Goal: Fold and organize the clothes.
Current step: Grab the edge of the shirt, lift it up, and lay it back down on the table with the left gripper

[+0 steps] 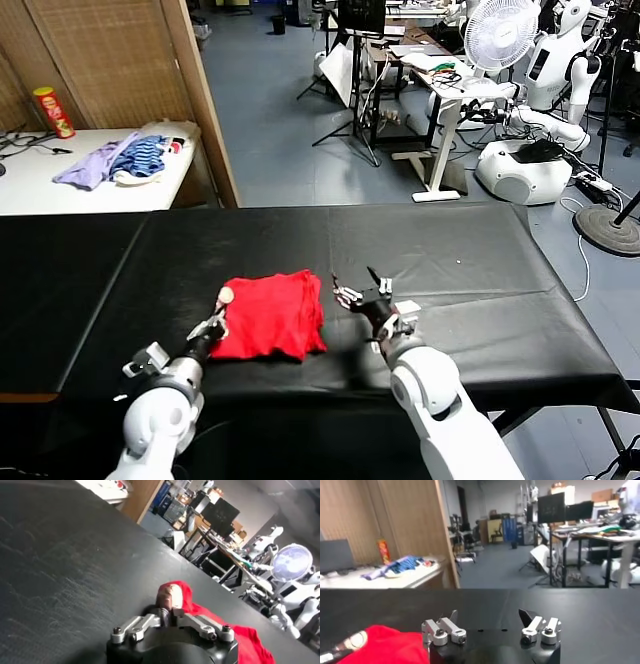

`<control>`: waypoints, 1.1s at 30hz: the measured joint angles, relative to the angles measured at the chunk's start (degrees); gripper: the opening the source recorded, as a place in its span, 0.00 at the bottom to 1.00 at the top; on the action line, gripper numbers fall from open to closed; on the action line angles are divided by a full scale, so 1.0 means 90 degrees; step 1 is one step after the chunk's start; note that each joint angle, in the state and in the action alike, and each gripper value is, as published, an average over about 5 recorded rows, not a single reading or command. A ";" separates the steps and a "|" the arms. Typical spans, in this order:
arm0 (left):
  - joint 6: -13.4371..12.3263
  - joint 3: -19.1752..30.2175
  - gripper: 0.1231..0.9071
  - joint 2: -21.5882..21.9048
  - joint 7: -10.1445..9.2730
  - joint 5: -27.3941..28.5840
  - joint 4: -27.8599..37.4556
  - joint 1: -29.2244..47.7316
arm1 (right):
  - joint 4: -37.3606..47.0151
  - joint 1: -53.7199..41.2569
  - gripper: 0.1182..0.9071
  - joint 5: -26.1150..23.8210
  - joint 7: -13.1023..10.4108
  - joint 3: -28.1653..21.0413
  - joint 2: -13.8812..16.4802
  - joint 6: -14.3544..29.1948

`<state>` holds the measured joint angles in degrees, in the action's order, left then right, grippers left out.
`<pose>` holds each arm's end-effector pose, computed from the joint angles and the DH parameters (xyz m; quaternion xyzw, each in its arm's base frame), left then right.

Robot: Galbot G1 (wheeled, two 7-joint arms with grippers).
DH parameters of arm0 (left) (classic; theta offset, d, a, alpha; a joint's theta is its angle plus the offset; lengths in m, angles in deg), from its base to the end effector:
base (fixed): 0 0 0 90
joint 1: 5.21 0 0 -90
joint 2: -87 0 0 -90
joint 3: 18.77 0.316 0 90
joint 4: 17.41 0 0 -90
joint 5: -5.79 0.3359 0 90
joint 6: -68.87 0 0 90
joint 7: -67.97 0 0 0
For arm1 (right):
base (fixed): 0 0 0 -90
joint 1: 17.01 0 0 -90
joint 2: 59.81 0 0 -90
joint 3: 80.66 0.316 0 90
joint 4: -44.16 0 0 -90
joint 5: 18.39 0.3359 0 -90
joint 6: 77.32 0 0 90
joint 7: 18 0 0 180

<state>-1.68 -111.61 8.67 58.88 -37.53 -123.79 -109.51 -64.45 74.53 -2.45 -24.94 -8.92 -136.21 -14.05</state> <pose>0.2592 0.0604 -0.2864 0.0197 -0.9533 0.2519 0.1654 0.2961 0.0478 -0.2344 0.1382 -0.9822 0.0051 0.1267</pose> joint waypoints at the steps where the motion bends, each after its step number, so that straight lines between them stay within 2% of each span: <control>1: -0.0009 0.0010 0.03 0.0026 0.0003 0.0219 -0.0022 -0.0003 | -0.0032 0.0047 0.86 -0.0116 -0.0013 0.0039 0.0010 -0.0077; 5: -0.0020 -0.0009 0.03 0.0217 0.0090 0.1465 -0.0093 -0.0025 | -0.0196 0.0288 0.86 -0.0436 -0.0032 0.0214 0.0054 -0.0234; 9: -0.0013 -0.0101 0.03 0.0630 0.0235 0.2681 -0.0091 -0.0025 | -0.0374 0.0531 0.86 -0.0560 -0.0028 0.0402 0.0088 -0.0279; 18: -0.0090 -0.0590 0.03 0.2272 0.0346 0.4363 0.0040 -0.0091 | -0.0512 0.0682 0.86 -0.0635 -0.0032 0.0549 0.0088 -0.0314; 21: -0.0021 -0.0804 0.03 0.2807 0.0380 0.4806 -0.0092 -0.0089 | -0.0482 0.0645 0.86 -0.0642 -0.0035 0.0524 0.0063 -0.0320; 24: 0.0204 -0.0875 0.03 0.3112 0.0381 0.4954 -0.0398 -0.0099 | -0.0453 0.0612 0.86 -0.0648 -0.0036 0.0493 0.0040 -0.0324; 27: 0.0439 -0.0766 0.03 0.3150 0.0377 0.4688 -0.0857 -0.0079 | -0.0433 0.0626 0.86 -0.0656 -0.0027 0.0477 0.0031 -0.0325; 30: 0.0554 -0.0452 0.03 0.2934 0.0317 0.4134 -0.1199 -0.0003 | -0.0445 0.0679 0.86 -0.0664 -0.0008 0.0494 0.0054 -0.0333; 33: 0.0564 0.0064 0.03 0.2522 0.0193 0.3450 -0.1303 0.0031 | -0.0486 0.0731 0.86 -0.0660 0.0010 0.0552 0.0103 -0.0341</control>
<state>3.39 -111.03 31.37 60.62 -6.49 -135.52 -109.23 -68.83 81.11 -8.39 -24.85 -3.95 -135.28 -17.12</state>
